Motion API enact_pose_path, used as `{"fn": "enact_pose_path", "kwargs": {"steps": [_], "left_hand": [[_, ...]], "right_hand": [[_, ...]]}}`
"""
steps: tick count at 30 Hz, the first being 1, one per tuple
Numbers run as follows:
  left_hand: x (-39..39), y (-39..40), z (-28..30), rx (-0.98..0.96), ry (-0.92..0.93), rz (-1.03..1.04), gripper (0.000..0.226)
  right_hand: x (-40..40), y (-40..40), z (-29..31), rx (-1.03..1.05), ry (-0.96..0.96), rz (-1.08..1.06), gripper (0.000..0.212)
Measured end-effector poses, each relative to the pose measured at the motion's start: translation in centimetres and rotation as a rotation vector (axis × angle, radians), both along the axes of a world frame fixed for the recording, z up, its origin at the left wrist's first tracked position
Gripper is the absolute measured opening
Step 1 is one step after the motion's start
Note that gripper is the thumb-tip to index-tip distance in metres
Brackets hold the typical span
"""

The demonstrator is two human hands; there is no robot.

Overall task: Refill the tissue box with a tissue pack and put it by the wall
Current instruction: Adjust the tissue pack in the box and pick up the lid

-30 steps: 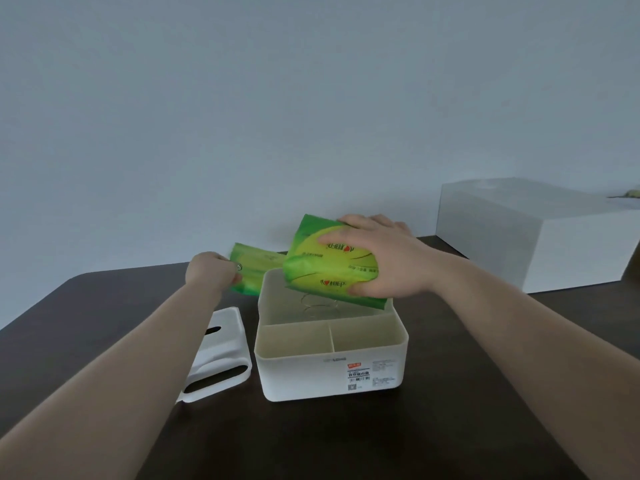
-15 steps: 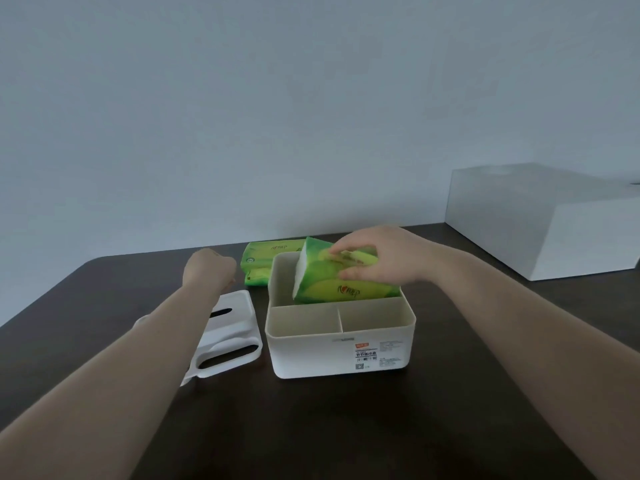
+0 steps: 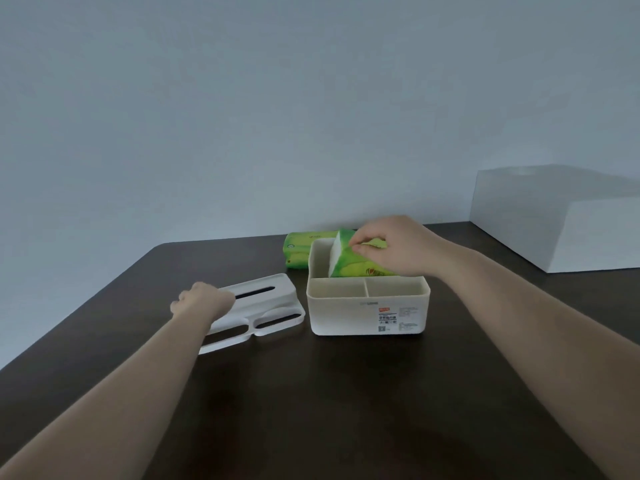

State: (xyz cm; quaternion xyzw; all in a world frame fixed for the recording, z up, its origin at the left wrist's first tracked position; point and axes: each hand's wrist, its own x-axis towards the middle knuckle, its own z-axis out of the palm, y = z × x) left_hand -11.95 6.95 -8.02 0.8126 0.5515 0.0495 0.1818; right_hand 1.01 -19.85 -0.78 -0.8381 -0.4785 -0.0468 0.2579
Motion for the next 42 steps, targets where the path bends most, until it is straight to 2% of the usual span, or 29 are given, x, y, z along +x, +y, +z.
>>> {"fn": "enact_pose_path", "kwargs": {"steps": [3,7,8,11,12,18,25,32,36,38,42], "left_hand": [[-1.1,-0.4,0.2,-0.074,-0.022,0.015,0.052],[-3.2,-1.2,-0.5,-0.062,0.115,-0.030,0.061],[-3.6,-1.2,-0.8,-0.069,0.106,-0.062,0.053],[-4.7,-1.1,-1.3,-0.076,0.001,-0.099,0.012],[-5.0,-1.1,-1.2,-0.070,-0.033,-0.085,0.009],[-6.3,-1.7,0.9,0.034,-0.108,-0.053,0.020],[-6.9,-2.2,3.9,0.131,-0.228,-0.056,0.026],[-6.8,-3.6,5.5,0.147,-0.296,-0.103,0.024],[-6.6,-3.2,7.3,0.169,-0.418,-0.087,0.013],[-6.2,-3.2,8.0,0.192,-0.478,-0.083,0.013],[-3.9,-4.8,7.7,0.180,-0.477,-0.176,0.022]], "right_hand": [[-1.0,-0.1,-0.1,-0.047,-0.008,0.014,0.026],[-1.7,-0.3,-0.3,-0.078,-0.022,-0.002,0.025],[-1.8,-0.4,-0.4,-0.078,-0.010,-0.010,0.025],[-2.3,-0.4,-1.0,-0.076,0.012,-0.036,0.024],[-2.6,-0.4,-1.2,-0.089,0.011,-0.037,0.024],[-3.5,-0.4,-1.4,-0.108,0.013,-0.054,0.026],[-4.0,0.0,-0.8,-0.024,0.066,-0.083,0.023],[-5.3,0.3,-0.1,0.090,0.320,-0.173,0.041],[-5.9,0.7,0.0,0.141,0.426,-0.203,0.041],[-6.1,1.1,0.3,0.238,0.500,-0.188,0.044],[-4.7,1.1,0.9,0.422,0.556,-0.194,0.058]]}}
